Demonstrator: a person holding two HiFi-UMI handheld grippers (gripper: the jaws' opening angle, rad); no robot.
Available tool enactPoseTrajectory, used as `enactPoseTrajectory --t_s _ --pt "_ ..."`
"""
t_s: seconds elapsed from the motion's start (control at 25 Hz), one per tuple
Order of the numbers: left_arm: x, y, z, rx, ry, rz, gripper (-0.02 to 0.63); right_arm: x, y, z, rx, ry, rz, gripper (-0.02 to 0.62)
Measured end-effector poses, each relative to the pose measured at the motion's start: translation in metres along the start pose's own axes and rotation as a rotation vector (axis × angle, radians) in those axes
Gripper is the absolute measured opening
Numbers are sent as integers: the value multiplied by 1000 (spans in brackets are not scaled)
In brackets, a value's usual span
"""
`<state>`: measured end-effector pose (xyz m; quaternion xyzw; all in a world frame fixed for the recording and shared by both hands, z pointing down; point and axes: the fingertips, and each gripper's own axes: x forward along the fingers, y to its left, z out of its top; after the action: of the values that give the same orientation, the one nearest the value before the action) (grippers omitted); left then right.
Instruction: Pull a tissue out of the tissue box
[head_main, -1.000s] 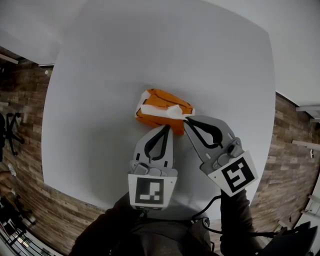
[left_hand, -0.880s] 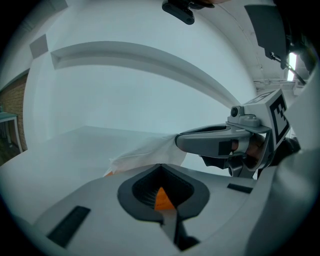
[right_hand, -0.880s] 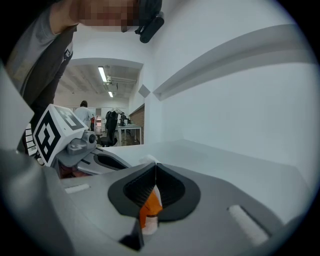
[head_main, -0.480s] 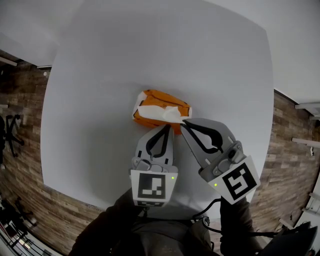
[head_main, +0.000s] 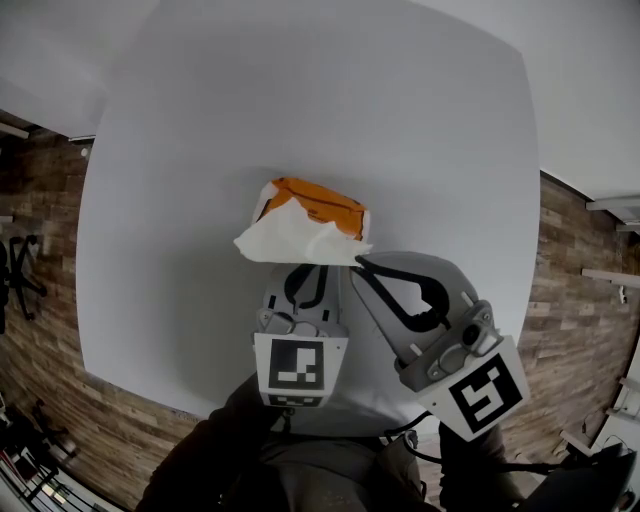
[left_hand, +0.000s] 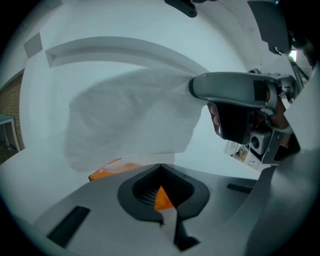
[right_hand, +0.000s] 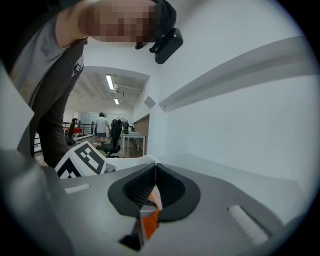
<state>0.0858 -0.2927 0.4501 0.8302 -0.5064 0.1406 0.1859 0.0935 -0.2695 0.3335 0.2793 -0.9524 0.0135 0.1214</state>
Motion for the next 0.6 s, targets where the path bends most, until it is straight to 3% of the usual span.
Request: enactPoseTrajectory --t_s 0.6 --pt "-45 -6 19 21 -40 8 0 -12 66 60 -64 -95 108 6"
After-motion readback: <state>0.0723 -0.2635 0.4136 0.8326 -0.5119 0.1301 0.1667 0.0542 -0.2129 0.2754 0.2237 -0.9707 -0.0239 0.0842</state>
